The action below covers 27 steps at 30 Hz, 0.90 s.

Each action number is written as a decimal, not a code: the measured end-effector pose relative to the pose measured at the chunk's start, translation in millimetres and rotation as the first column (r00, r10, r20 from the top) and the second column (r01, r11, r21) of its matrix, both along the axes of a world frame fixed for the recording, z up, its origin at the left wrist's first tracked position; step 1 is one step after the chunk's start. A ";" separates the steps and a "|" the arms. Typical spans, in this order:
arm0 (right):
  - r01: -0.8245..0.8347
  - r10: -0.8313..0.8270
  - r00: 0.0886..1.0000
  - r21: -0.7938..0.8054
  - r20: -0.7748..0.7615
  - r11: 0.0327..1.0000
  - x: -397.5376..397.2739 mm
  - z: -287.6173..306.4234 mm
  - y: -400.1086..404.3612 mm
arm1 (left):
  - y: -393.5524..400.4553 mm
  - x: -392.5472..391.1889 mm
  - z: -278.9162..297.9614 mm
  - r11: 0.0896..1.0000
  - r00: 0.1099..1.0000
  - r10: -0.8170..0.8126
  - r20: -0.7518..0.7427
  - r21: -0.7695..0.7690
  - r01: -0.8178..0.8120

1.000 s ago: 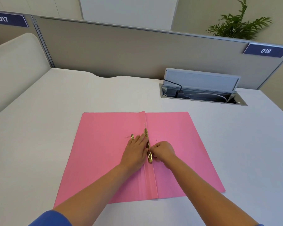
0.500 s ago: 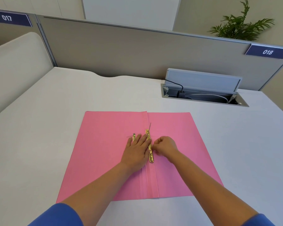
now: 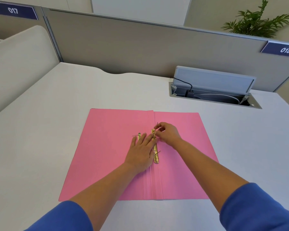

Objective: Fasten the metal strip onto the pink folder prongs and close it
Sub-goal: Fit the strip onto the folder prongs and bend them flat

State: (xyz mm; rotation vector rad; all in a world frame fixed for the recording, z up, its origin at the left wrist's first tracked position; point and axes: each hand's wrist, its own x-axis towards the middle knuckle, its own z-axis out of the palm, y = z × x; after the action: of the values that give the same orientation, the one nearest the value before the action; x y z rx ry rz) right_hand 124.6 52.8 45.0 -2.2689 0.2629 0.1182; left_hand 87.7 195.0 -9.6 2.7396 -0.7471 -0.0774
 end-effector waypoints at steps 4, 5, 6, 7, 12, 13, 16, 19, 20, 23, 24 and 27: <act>-0.043 0.043 0.999 -0.071 -0.009 0.997 6.0 -2.8 -4.5 | 0.8 0.5 0.6 1.000 1.000 0.001 0.003 0.001 -0.001; -0.039 0.038 0.999 -0.087 -0.014 0.995 7.4 -3.6 -7.1 | 0.6 0.7 0.7 1.000 1.000 0.000 0.005 0.003 0.000; -0.039 0.037 0.999 -0.105 -0.014 0.994 8.6 -4.6 -9.2 | 0.2 0.9 0.9 1.000 1.000 -0.001 0.005 0.005 0.001; -0.039 0.038 0.999 -0.124 -0.012 0.992 9.5 -4.5 -9.9 | 0.2 1.1 1.2 1.000 1.000 -0.002 0.006 0.005 0.002; -0.027 0.027 1.000 -0.216 0.001 0.976 12.2 -7.2 -6.8 | -0.1 0.5 1.5 1.000 1.000 0.001 0.003 -0.001 -0.001; -0.022 0.022 1.000 -0.235 -0.001 0.972 12.3 -8.4 -6.5 | -0.1 0.3 1.5 1.000 1.000 0.003 -0.002 0.000 -0.003; -0.009 0.010 1.000 -0.250 0.002 0.968 13.7 -9.8 -6.3 | -0.2 0.0 1.6 1.000 1.000 0.007 -0.011 -0.002 -0.007; -0.029 0.030 1.000 -0.268 0.001 0.963 16.3 -9.0 -5.6 | -0.3 -1.7 2.6 1.000 1.000 0.005 -0.016 -0.008 -0.005; -0.039 0.040 0.999 -0.271 -0.001 0.962 17.5 -8.4 -5.7 | 0.0 -2.1 3.0 1.000 1.000 0.003 -0.018 -0.009 -0.004; -0.068 0.071 0.997 -0.273 0.001 0.960 22.0 -4.6 -7.9 | 0.9 -1.8 5.0 1.000 1.000 -0.004 -0.017 0.006 0.004; -0.091 0.094 0.996 -0.286 0.000 0.954 24.0 -2.4 -8.5 | 1.0 -1.6 5.6 1.000 1.000 -0.007 -0.015 0.012 0.007; -0.231 0.238 0.971 -0.386 -0.032 0.893 30.8 6.4 -5.9 | 0.7 -2.3 6.9 1.000 1.000 -0.013 -0.017 0.021 0.013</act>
State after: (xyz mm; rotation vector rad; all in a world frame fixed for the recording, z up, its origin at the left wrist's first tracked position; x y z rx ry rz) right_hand 155.4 46.9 51.4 -2.6914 -0.0029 0.1871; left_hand 85.4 195.6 -2.7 2.7507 -0.7635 -0.1116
